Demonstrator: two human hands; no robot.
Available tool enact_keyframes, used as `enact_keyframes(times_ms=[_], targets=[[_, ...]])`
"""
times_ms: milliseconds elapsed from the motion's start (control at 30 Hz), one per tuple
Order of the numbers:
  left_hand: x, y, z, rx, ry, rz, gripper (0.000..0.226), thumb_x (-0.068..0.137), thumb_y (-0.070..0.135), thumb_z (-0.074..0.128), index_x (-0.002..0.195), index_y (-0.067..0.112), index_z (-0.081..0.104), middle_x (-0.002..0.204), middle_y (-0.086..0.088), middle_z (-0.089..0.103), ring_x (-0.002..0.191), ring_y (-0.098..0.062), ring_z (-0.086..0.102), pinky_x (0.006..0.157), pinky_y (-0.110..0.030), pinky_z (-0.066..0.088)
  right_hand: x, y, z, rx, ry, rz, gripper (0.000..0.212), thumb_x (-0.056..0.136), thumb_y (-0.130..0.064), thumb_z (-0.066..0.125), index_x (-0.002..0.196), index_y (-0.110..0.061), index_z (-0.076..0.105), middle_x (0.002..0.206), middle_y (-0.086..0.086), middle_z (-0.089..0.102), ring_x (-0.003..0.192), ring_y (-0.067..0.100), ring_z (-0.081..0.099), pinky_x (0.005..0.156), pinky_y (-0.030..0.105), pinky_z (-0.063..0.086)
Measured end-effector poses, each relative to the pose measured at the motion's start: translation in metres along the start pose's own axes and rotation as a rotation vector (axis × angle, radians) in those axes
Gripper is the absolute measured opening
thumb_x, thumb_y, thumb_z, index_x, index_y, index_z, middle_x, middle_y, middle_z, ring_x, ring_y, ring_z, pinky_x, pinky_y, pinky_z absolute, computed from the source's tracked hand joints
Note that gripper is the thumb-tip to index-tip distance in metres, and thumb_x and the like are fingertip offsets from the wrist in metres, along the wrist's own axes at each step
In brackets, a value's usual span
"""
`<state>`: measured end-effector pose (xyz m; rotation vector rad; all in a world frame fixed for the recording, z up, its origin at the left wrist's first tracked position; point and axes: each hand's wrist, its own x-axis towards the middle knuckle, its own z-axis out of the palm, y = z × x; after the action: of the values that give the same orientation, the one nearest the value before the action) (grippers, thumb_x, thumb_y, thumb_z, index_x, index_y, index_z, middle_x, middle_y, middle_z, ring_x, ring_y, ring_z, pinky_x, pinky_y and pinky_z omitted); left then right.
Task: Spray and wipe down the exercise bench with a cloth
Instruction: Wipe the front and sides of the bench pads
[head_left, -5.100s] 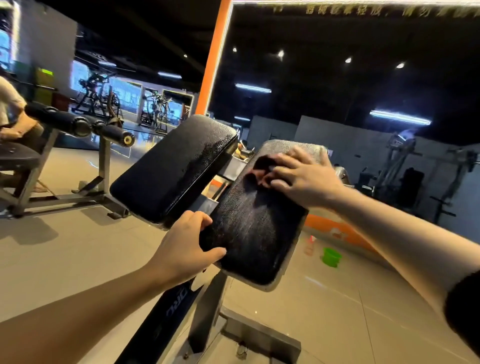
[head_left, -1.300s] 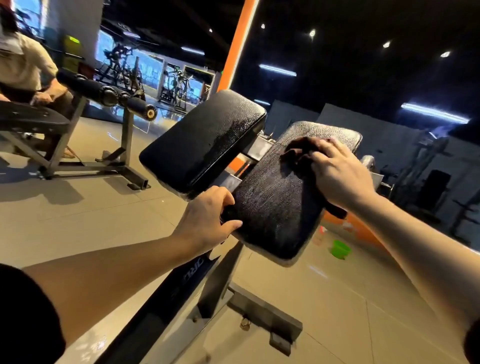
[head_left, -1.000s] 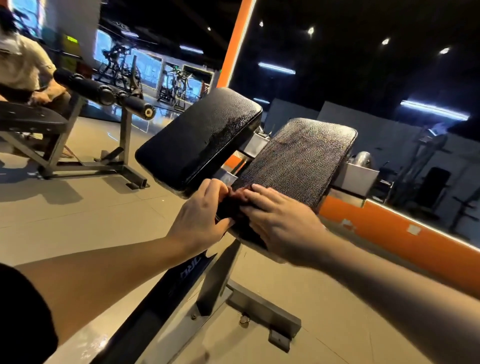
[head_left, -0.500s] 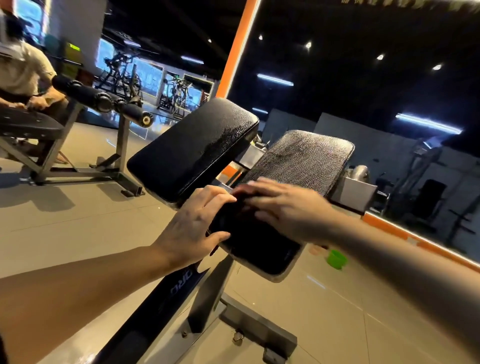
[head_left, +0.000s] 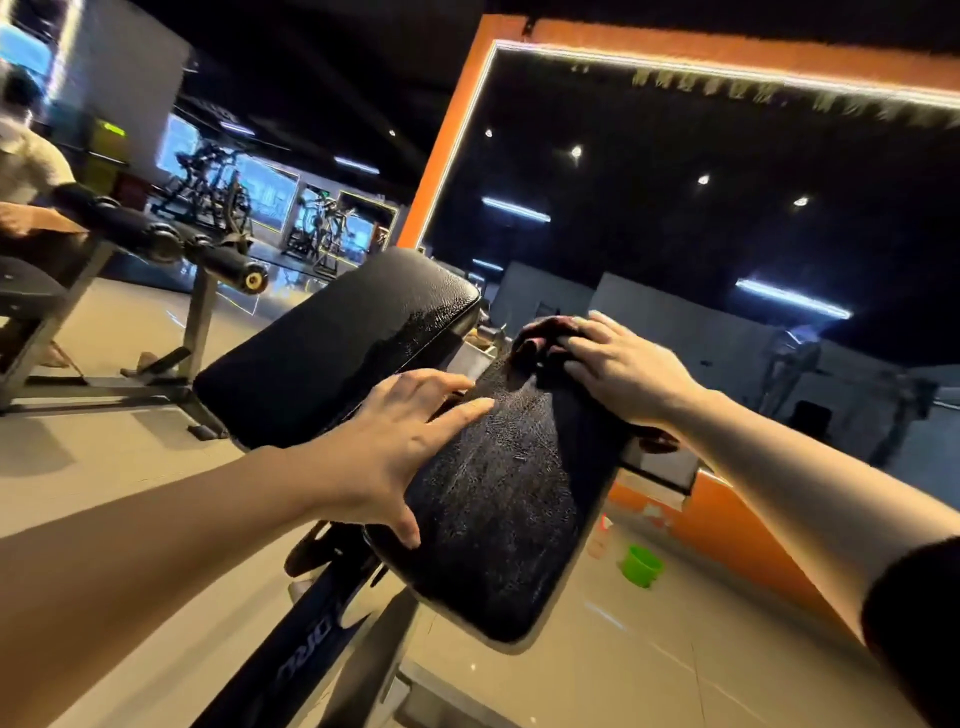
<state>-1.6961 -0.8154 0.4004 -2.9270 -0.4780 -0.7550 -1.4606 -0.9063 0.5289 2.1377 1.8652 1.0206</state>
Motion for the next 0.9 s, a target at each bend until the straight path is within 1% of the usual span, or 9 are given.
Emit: enact_keyframes(times_ms=[67,133,333,400,467,567,633,800,900], targets=[[0.004,-0.001,0.000,0.005,-0.043,0.036,0.129,0.064,0.048,0.084,0.151,0.038,-0.011,0.155,0.018,-0.010,0.137,-0.002,-0.020,0.104,-0.021,-0.020,0.022,0.011,0.004,-0.003,0.020,0.129,0.040,0.103,-0.035,0.036,0.137,-0.018,0.051,0.154,0.004,0.033,0.145,0.024,0.019,0.118,0.036,0.021],[0.007,0.000,-0.001,0.001,-0.086,0.055,0.120,0.067,0.047,0.083,0.152,0.039,-0.002,0.158,0.020,-0.002,0.137,0.002,-0.017,0.105,-0.022,-0.018,0.037,-0.002,0.011,0.033,0.046,0.104,0.039,0.102,-0.034,0.037,0.133,-0.017,0.055,0.151,0.004,0.036,0.140,0.024,0.024,0.116,0.038,0.023],[0.005,-0.009,0.000,-0.133,-0.124,0.056,0.099,0.071,0.043,0.081,0.149,0.040,0.021,0.155,0.020,0.018,0.138,0.001,-0.002,0.104,-0.016,-0.001,0.003,-0.093,0.031,-0.023,0.000,-0.417,0.048,0.100,-0.028,0.030,0.140,-0.010,0.048,0.154,0.010,0.035,0.148,0.026,0.018,0.122,0.035,0.005],[0.003,-0.011,0.002,-0.191,-0.125,0.046,0.100,0.071,0.040,0.082,0.148,0.044,0.020,0.155,0.023,0.016,0.137,0.004,-0.002,0.110,-0.022,0.002,0.011,-0.074,0.023,-0.012,0.032,-0.376,0.045,0.099,-0.031,0.031,0.136,-0.018,0.054,0.151,0.005,0.041,0.142,0.026,0.029,0.119,0.038,0.017],[0.003,-0.009,0.001,-0.233,-0.134,0.036,0.100,0.071,0.037,0.083,0.147,0.047,0.020,0.154,0.026,0.015,0.137,0.003,-0.002,0.110,-0.025,0.003,0.032,-0.032,0.015,-0.054,0.073,-0.178,0.045,0.098,-0.034,0.031,0.136,-0.028,0.054,0.150,-0.001,0.042,0.133,0.024,0.038,0.111,0.037,0.029],[0.003,-0.010,-0.001,-0.270,-0.133,0.028,0.100,0.070,0.035,0.084,0.146,0.048,0.021,0.152,0.027,0.016,0.137,0.001,-0.001,0.113,-0.029,0.004,0.052,0.002,0.012,-0.013,0.055,0.155,0.040,0.102,-0.029,0.033,0.136,-0.020,0.052,0.153,0.005,0.035,0.132,0.028,0.034,0.110,0.038,0.028],[0.003,-0.010,-0.001,-0.283,-0.141,0.028,0.099,0.071,0.034,0.084,0.146,0.048,0.020,0.153,0.026,0.016,0.138,0.002,0.000,0.114,-0.031,0.004,0.048,-0.016,0.019,0.035,0.048,0.095,0.038,0.102,-0.027,0.036,0.133,-0.015,0.055,0.154,0.008,0.032,0.137,0.029,0.029,0.115,0.039,0.025],[0.003,-0.013,0.002,-0.305,-0.148,0.033,0.101,0.071,0.031,0.084,0.149,0.041,0.021,0.157,0.018,0.014,0.142,-0.001,0.005,0.109,-0.019,0.005,-0.012,-0.081,0.023,0.053,0.068,-0.464,0.038,0.101,-0.018,0.040,0.133,-0.005,0.057,0.148,0.012,0.045,0.145,0.029,0.026,0.119,0.025,-0.004],[0.002,-0.012,0.003,-0.356,-0.147,0.022,0.100,0.072,0.028,0.084,0.148,0.046,0.022,0.155,0.024,0.013,0.142,-0.001,0.008,0.109,-0.020,0.008,0.007,-0.035,0.007,-0.002,0.098,-0.241,0.038,0.102,-0.029,0.038,0.138,-0.030,0.052,0.154,-0.006,0.035,0.141,0.016,0.027,0.114,0.032,0.015]])
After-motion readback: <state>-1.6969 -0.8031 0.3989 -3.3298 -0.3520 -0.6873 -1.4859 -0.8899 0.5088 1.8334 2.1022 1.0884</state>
